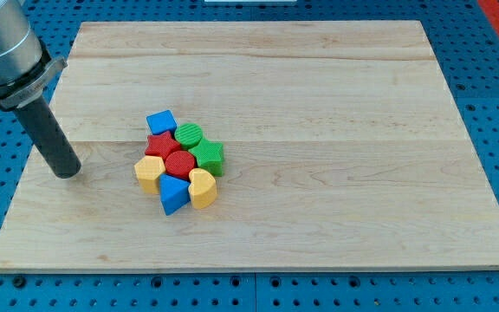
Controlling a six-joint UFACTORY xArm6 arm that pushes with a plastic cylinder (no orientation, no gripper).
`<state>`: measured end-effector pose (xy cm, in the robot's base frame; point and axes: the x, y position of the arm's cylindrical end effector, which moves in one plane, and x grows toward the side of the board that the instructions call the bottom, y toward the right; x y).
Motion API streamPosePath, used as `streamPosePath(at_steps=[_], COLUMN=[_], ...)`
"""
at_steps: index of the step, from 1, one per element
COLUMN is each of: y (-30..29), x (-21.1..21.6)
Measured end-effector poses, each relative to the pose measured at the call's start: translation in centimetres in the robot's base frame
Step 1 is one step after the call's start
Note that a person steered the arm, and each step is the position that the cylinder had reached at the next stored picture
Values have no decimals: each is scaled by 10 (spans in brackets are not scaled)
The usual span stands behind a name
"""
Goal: Move the blue cube towards the right center
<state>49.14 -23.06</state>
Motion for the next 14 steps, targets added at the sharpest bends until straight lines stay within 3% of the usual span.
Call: streamPosePath(at_steps=[2, 3, 4, 5, 7, 11, 12, 14], y=[0, 24, 61, 96, 94, 75, 3, 26], x=[53, 83, 87, 75, 7, -11, -32, -105])
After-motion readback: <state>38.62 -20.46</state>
